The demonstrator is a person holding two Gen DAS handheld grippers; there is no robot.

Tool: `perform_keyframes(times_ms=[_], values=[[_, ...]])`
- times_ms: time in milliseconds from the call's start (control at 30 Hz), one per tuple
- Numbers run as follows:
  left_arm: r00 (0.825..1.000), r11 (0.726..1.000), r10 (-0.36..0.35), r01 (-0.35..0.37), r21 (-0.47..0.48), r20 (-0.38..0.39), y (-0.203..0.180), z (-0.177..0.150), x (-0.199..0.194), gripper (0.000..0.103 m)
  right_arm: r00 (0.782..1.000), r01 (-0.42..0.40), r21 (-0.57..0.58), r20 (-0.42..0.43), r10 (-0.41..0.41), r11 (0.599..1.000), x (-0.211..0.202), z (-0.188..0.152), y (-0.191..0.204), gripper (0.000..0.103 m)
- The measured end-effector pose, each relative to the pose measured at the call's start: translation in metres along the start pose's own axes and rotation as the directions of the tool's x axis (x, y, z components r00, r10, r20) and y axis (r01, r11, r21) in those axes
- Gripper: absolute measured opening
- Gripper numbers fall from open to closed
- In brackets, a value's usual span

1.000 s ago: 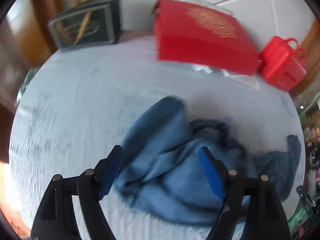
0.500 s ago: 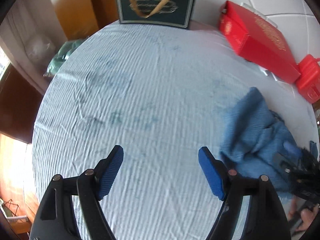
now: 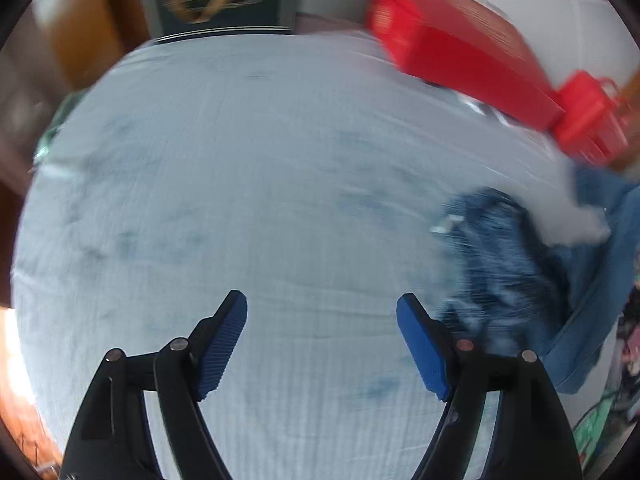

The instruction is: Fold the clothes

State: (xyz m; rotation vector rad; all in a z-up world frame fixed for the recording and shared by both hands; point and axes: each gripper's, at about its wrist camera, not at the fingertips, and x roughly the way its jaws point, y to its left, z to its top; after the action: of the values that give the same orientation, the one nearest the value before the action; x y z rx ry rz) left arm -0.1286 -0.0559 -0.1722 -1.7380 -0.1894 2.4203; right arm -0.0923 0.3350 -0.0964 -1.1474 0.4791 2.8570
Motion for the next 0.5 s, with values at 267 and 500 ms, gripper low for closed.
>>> perform_keyframes(times_ms=[267, 500], values=[[0.991, 0.987, -0.113, 0.119, 0.103, -0.066, -0.122, -0.004, 0.043, 0.077, 0.948, 0.314, 0.308, -0.151, -0.280, 0.898, -0.054, -0.041, -0.257, 0.008], [0.991, 0.981, 0.060, -0.036, 0.191, -0.121, -0.171, -0.024, 0.099, 0.082, 0.949, 0.279, 0.409, -0.258, -0.183, 0.869, -0.065, -0.099, -0.334, 0.080]])
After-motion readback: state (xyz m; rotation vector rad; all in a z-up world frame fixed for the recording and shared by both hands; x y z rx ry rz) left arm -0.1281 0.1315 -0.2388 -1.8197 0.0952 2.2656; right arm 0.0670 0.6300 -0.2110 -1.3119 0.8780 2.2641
